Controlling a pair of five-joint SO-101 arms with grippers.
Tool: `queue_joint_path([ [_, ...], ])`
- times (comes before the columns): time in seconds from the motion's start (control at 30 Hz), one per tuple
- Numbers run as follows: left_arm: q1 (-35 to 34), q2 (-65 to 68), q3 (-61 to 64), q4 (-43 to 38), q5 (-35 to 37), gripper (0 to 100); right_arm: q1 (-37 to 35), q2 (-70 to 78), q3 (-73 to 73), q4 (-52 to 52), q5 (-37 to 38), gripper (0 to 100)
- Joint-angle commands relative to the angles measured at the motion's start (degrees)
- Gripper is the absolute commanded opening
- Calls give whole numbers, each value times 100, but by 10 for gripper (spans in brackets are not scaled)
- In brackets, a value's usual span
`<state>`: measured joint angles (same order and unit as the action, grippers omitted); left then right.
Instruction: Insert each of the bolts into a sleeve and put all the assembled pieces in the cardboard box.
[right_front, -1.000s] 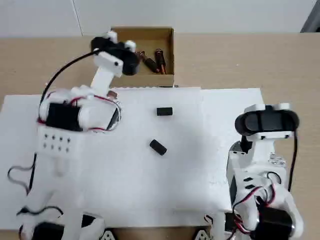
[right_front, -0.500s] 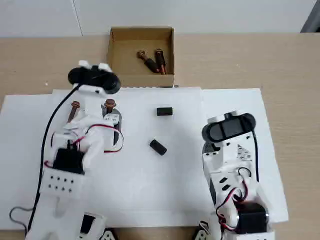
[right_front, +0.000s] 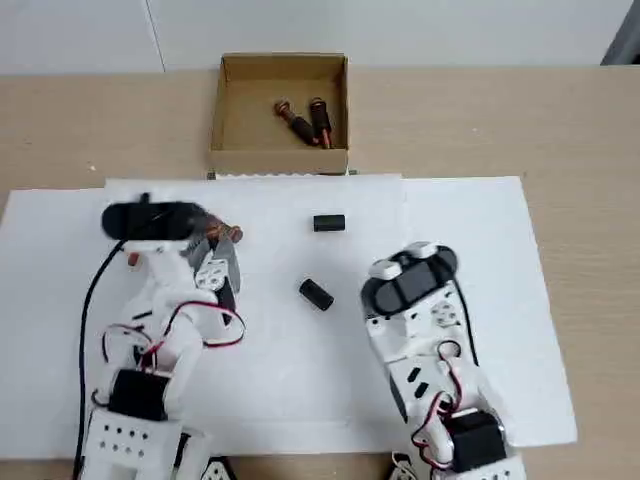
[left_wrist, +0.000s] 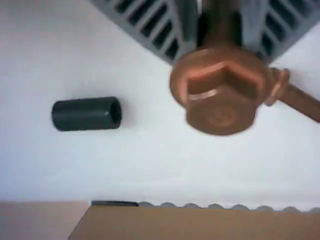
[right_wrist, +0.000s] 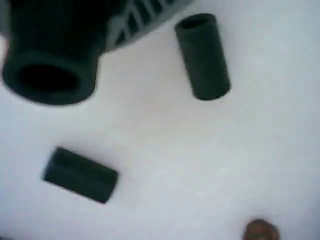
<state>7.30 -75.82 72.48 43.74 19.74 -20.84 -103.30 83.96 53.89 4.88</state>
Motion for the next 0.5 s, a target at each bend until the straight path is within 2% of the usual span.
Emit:
queue_joint_path([
  [0.0, 35, -686, 251, -176, 607, 5, -444, -57, 105, -426, -44, 2],
  [0.13, 44, -1433, 646, -176, 1046, 6, -945, -57, 387, -927, -44, 2],
  [0.23, 343, -2048, 796, -149, 1380, 6, -1349, -57, 527, -1191, -35, 2],
  [0.37, 826, -2875, 936, -185, 1459, 7, -1763, -57, 695, -1473, -35, 2],
  [0.47, 1029, -2822, 936, -264, 1530, 7, -1965, -57, 782, -1596, -9, 2],
])
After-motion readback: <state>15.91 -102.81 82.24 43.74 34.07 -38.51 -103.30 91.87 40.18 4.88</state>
